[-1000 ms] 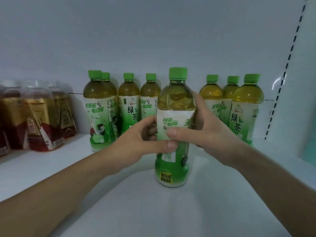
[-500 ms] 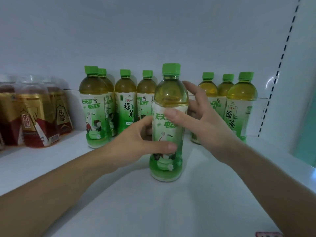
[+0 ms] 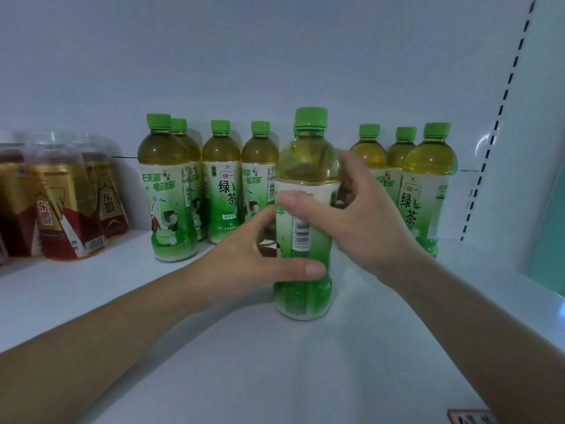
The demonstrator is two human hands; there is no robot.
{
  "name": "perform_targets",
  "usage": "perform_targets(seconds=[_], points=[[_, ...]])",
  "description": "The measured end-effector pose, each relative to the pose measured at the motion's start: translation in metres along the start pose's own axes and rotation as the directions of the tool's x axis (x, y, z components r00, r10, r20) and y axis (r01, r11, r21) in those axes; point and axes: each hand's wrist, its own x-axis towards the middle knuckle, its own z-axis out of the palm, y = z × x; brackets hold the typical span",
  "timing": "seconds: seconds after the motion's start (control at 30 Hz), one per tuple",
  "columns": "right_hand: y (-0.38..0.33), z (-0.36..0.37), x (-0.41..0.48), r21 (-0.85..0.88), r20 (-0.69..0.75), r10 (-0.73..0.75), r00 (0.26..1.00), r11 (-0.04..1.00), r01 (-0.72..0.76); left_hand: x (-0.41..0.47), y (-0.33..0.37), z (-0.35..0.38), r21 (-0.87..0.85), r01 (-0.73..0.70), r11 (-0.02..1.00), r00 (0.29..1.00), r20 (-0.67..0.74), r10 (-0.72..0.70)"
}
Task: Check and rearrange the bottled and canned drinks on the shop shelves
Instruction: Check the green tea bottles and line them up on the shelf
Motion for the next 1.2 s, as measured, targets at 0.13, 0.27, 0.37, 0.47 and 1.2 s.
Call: perform_targets(seconds=[0.13,0.27,0.37,0.47,1.2], points=[[-0.003,-0.001,-0.001,0.034,0.021,0.021,1.000,0.999,-0.022,0.002,0.005,0.006,-0.057,-0.017,0.998,0.995,-0.096,0.012],[-0.002,-0.005,-0.001,0.036,0.064,-0.002,0.998,0.999,0.000,-0.001,0.002,0.000,-0.158,-0.005,0.987,1.000,-0.011,0.004],[-0.004,0.001,-0.003,-0.160,-0.065,-0.072,0.995,0.985,0.061,-0.001,0.002,0.008,0.009,0.024,1.000,0.999,-0.035,-0.024],[-0.002,-0.001,-0.003,-0.113,-0.017,-0.040,0.999,0.993,0.038,0.002,0.002,0.011,-0.034,0.013,0.999,0.997,-0.071,-0.016],[-0.008,-0.008,-0.002,0.240,0.135,0.078,0.988,0.965,-0.109,0.002,-0.003,-0.003,-0.067,-0.046,0.997,0.998,-0.051,0.042]])
